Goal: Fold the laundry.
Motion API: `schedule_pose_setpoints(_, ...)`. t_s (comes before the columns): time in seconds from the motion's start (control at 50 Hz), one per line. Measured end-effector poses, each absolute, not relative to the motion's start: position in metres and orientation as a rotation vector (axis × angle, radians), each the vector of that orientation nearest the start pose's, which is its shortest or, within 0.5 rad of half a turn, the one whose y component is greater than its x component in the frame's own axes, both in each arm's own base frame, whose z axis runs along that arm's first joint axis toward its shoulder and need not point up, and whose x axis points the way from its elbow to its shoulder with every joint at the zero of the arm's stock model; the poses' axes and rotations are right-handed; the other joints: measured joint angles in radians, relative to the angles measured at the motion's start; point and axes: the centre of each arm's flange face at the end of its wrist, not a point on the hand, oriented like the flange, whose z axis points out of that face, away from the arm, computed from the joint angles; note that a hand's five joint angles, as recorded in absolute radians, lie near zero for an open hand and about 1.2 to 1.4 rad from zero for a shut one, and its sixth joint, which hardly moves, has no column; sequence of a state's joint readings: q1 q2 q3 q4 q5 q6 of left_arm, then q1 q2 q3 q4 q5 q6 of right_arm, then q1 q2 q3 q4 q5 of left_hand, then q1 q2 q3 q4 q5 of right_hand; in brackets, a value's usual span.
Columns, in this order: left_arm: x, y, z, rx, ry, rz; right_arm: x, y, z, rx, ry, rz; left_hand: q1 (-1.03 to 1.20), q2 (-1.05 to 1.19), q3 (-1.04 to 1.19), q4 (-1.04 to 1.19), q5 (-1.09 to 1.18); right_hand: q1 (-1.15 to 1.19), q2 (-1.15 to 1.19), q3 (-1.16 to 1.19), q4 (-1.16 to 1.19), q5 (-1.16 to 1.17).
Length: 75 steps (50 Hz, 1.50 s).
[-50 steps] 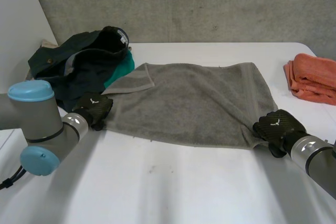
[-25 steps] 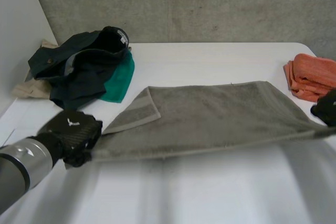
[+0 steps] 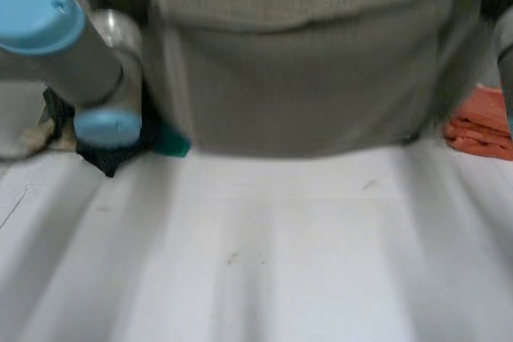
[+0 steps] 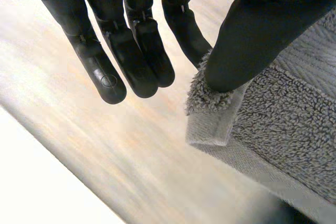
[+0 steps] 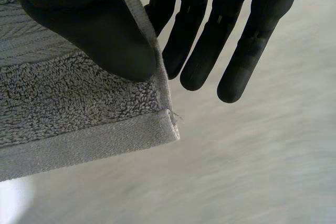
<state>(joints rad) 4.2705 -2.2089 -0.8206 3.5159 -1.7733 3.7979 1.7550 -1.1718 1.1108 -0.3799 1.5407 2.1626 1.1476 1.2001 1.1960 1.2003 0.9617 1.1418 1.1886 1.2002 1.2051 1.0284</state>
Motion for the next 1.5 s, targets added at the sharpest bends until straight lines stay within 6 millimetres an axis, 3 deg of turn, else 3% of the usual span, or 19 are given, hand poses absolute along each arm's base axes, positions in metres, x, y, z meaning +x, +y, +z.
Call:
schedule_pose_setpoints(0.06,-0.306,-0.382,0.379,0.449,1.178,-2.578,0.214,-0.396,0.379,0.701,-0.993,2.177,0.0,0.0,0.0,0.0,0.008,0.0,0.0,0.0,0.0,0.0)
schedule_pose_setpoints(0.1,-0.306,-0.38,0.391,0.419,1.113,-2.62,0.215,-0.395,0.385,0.678,-0.95,2.208,0.0,0.0,0.0,0.0,0.016,0.002,0.0,0.0,0.0,0.0)
schedule_pose_setpoints(0.16,-0.307,-0.379,0.386,0.428,1.121,-2.62,0.216,-0.396,0.382,0.679,-0.949,2.22,0.0,0.0,0.0,0.0,0.019,0.002,0.0,0.0,0.0,0.0)
schedule_pose_setpoints(0.3,-0.305,-0.379,0.327,0.553,1.349,-2.499,0.217,-0.398,0.346,0.755,-1.106,2.191,0.0,0.0,0.0,0.0,0.019,0.002,0.0,0.0,0.0,0.0)
schedule_pose_setpoints(0.4,-0.3,-0.372,0.273,0.647,1.542,-2.382,0.216,-0.4,0.3,0.827,-1.3,2.141,0.0,0.0,0.0,0.0,0.019,0.002,0.0,0.0,0.0,0.0)
schedule_pose_setpoints(0.44,-0.298,-0.365,0.246,0.697,1.637,-2.313,0.215,-0.398,0.271,0.876,-1.419,2.094,0.0,0.0,0.001,0.0,0.019,0.002,0.0,0.0,0.0,0.0)
schedule_pose_setpoints(0.54,-0.292,-0.346,0.202,0.788,1.782,-2.187,0.211,-0.387,0.224,0.976,-1.627,1.977,0.0,0.0,0.001,0.0,0.019,0.002,0.0,0.0,0.0,0.0)
schedule_pose_setpoints(0.64,-0.278,-0.311,0.169,0.895,1.928,-2.021,0.198,-0.361,0.182,1.106,-1.871,1.752,0.0,0.001,0.001,0.0,0.019,0.002,0.0,0.0,0.0,0.0)
schedule_pose_setpoints(0.72,-0.262,-0.275,0.16,0.975,2.03,-1.879,0.183,-0.329,0.169,1.218,-2.033,1.519,0.0,0.001,0.001,0.0,0.019,0.002,0.0,0.0,0.0,0.0)
schedule_pose_setpoints(0.84,-0.238,-0.225,0.158,1.069,2.162,-1.675,0.157,-0.283,0.169,1.361,-2.164,1.198,0.0,0.001,0.001,0.0,0.019,0.002,0.0,0.0,0.0,0.0)
schedule_pose_setpoints(0.86,-0.231,-0.208,0.158,1.1,2.207,-1.597,0.148,-0.268,0.17,1.407,-2.183,1.099,0.0,0.001,0.001,0.0,0.019,0.002,0.0,0.0,0.0,0.0)
schedule_pose_setpoints(0.96,-0.216,-0.173,0.155,1.178,2.299,-1.413,0.132,-0.242,0.172,1.499,-2.167,0.933,0.0,0.001,0.001,0.0,0.019,0.002,0.0,0.0,0.0,0.0)
schedule_pose_setpoints(1.06,-0.211,-0.15,0.152,1.253,2.347,-1.287,0.127,-0.229,0.171,1.536,-2.142,0.881,0.0,0.001,0.001,0.0,0.019,0.002,0.0,0.0,0.0,0.0)
schedule_pose_setpoints(1.14,-0.214,-0.15,0.153,1.275,2.344,-1.285,0.126,-0.23,0.171,1.53,-2.125,0.896,0.0,0.001,0.001,0.0,0.019,0.002,0.0,0.0,0.0,0.0)
schedule_pose_setpoints(1.22,-0.225,-0.166,0.156,1.26,2.316,-1.355,0.127,-0.243,0.173,1.49,-2.074,0.97,0.0,0.001,0.001,0.0,0.019,0.002,0.0,0.0,0.0,0.0)
schedule_pose_setpoints(1.42,-0.27,-0.252,0.176,1.063,2.082,-1.798,0.146,-0.321,0.173,1.275,-1.836,1.365,0.0,0.001,0.001,0.0,0.019,0.002,0.0,0.0,0.0,0.0)
schedule_pose_setpoints(1.48,-0.27,-0.252,0.176,1.063,2.082,-1.798,0.146,-0.321,0.173,1.275,-1.836,1.365,0.0,0.001,0.001,0.0,0.019,0.002,0.0,0.0,0.0,0.0)
schedule_pose_setpoints(1.5,-0.286,-0.288,0.178,0.946,1.958,-1.956,0.16,-0.354,0.162,1.228,-1.739,1.492,0.0,0.001,0.001,0.001,0.019,0.002,0.0,0.0,0.0,0.0)
